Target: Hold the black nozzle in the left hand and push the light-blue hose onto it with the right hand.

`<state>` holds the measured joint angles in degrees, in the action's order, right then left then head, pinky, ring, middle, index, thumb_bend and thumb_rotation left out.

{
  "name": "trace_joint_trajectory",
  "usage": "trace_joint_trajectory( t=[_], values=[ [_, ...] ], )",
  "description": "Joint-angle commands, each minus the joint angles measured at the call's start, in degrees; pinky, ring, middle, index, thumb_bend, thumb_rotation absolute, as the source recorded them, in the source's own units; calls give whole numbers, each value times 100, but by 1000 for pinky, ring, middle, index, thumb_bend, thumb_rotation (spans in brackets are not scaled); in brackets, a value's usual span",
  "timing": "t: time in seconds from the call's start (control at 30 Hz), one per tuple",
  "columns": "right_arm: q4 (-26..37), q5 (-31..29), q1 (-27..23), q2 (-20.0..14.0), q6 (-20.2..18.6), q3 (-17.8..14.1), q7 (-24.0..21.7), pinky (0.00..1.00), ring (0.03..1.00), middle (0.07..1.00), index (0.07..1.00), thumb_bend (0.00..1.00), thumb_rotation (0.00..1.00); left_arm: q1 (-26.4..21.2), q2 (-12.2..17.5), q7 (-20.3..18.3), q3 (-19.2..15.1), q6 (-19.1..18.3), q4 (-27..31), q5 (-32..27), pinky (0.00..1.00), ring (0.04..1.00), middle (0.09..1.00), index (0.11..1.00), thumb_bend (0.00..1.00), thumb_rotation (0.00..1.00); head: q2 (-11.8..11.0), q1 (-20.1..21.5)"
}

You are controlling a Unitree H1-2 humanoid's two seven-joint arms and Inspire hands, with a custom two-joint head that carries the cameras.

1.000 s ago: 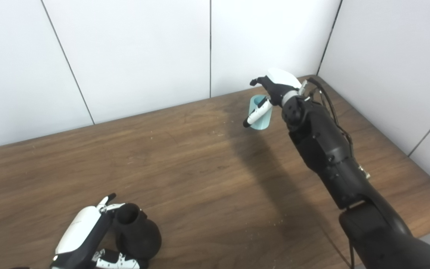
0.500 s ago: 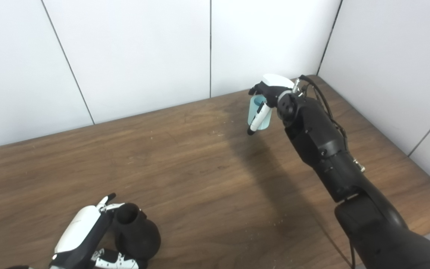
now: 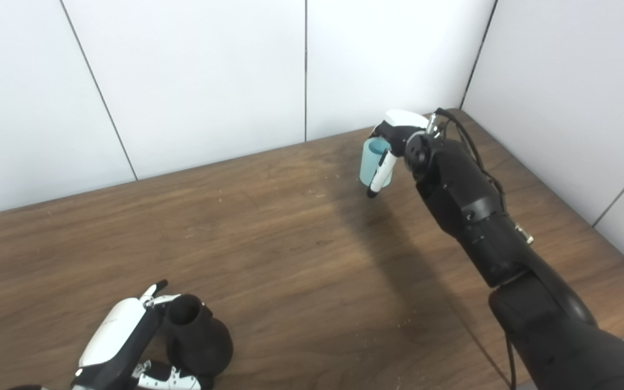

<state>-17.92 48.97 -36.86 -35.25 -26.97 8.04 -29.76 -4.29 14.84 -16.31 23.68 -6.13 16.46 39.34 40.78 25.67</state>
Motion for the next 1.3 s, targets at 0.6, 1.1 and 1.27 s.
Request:
trace_joint_trajectory(
  t=[0.6,1.1,1.27],
  values=[
    [-152,-408,-184,-289,639,149,1327,584,656,689,664,852,7,187,109,-137,-1,-239,-224,266,1000,738,536,452,518,0,-58,-63],
    [-148,-472,-191,-409,433,390,1102,636,665,688,675,851,6,185,100,-151,14,-250,-189,269,1000,736,538,451,517,0,-27,-51],
    [-151,-297,-176,-500,455,603,1040,648,674,684,671,851,9,180,102,-191,10,-276,-145,256,1000,736,538,451,517,0,-9,-45]
  ],
)
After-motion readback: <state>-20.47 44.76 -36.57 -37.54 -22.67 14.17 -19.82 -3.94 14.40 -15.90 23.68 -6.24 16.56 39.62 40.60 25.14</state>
